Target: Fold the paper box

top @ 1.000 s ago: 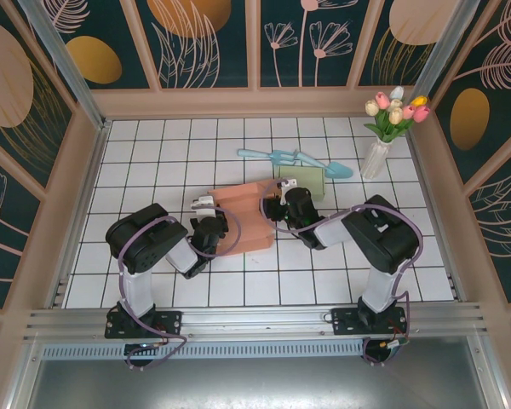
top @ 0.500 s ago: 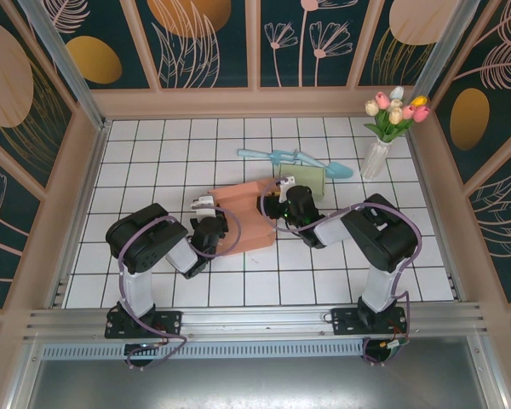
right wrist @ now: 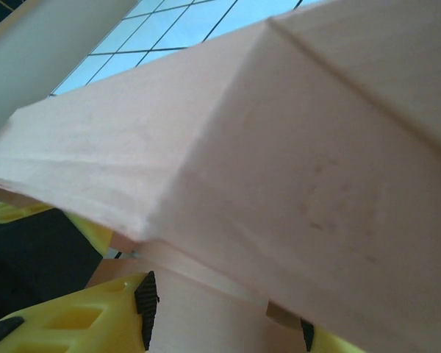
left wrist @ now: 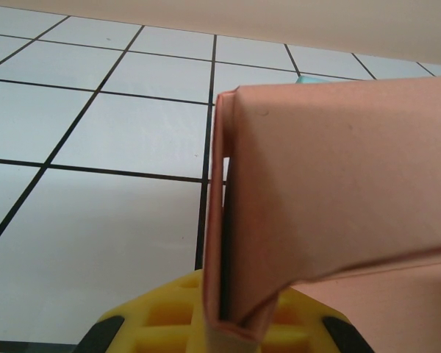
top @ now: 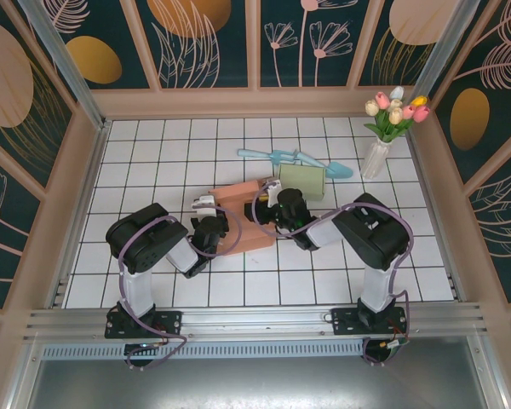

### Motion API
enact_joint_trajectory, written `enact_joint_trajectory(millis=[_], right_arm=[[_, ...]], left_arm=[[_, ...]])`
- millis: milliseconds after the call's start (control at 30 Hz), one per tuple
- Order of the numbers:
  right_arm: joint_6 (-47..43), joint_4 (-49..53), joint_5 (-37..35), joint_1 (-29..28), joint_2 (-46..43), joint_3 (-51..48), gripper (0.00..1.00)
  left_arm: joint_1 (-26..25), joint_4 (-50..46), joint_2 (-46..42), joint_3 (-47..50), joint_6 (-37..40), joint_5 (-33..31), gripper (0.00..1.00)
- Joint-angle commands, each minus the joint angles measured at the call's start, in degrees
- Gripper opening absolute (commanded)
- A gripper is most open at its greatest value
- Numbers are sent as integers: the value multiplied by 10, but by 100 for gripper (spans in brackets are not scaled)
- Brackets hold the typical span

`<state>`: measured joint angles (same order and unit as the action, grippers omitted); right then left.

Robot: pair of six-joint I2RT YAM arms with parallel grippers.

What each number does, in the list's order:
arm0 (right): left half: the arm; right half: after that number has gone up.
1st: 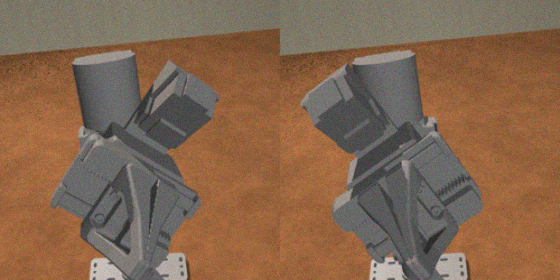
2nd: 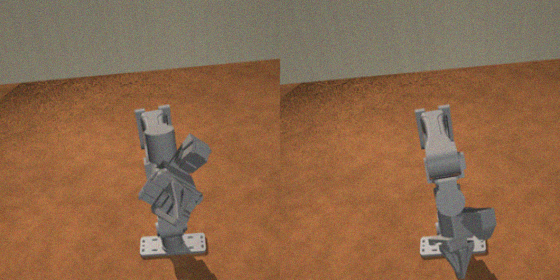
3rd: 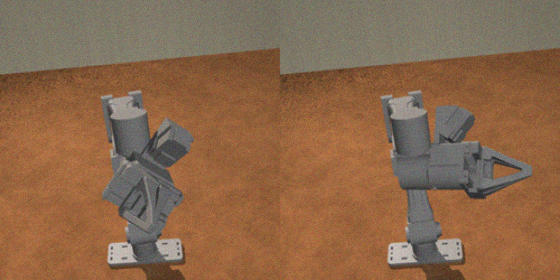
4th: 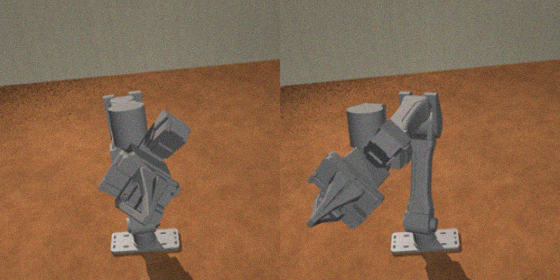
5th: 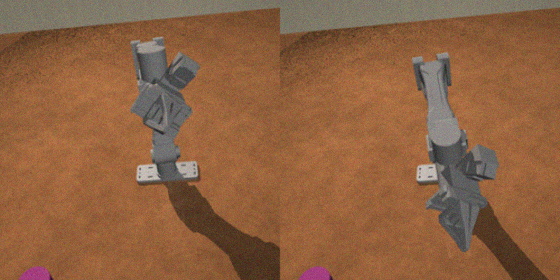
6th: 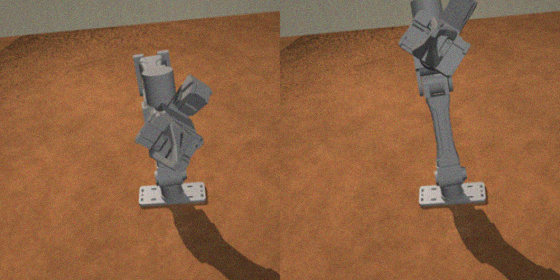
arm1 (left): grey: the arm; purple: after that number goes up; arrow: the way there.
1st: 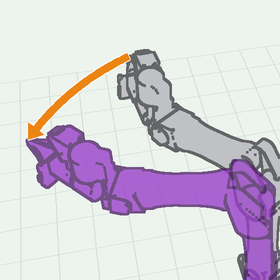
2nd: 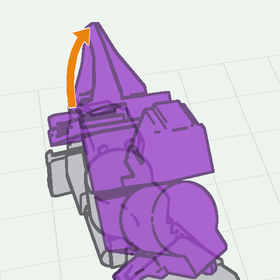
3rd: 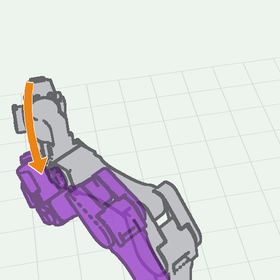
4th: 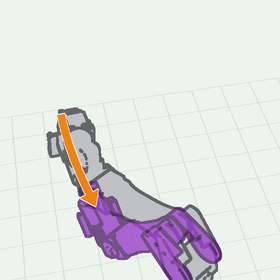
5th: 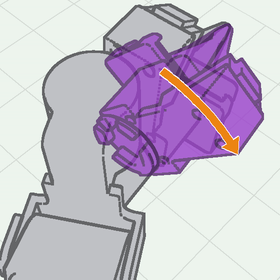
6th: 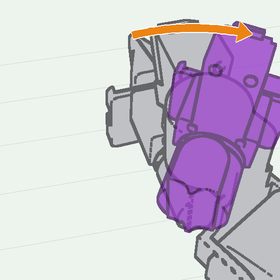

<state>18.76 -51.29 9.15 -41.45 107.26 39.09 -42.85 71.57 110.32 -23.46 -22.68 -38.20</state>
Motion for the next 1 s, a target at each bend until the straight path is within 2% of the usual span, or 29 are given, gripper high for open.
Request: enact_joint_trajectory(millis=[0, 233, 567, 733, 867, 967], right_arm=[[11, -19, 9, -5, 15, 13, 55], [-20, 37, -39, -9, -44, -14, 55], [-93, 217, -228, -60, -205, -72, 56], [-90, 295, -283, -82, -289, -80, 56], [-100, 360, -327, -78, -347, -77, 58], [-151, 371, -361, -44, -359, -85, 59]], left_arm=[[-3, -40, 17, -6, 1, 21, 0], [-3, -42, 16, -7, -3, 15, 0], [-3, -34, 16, -2, 0, 23, 0], [-3, -14, 12, 12, 3, 28, 0], [-3, -5, 11, 15, 8, 35, 0], [-3, 24, 12, 27, 20, 60, 0]])
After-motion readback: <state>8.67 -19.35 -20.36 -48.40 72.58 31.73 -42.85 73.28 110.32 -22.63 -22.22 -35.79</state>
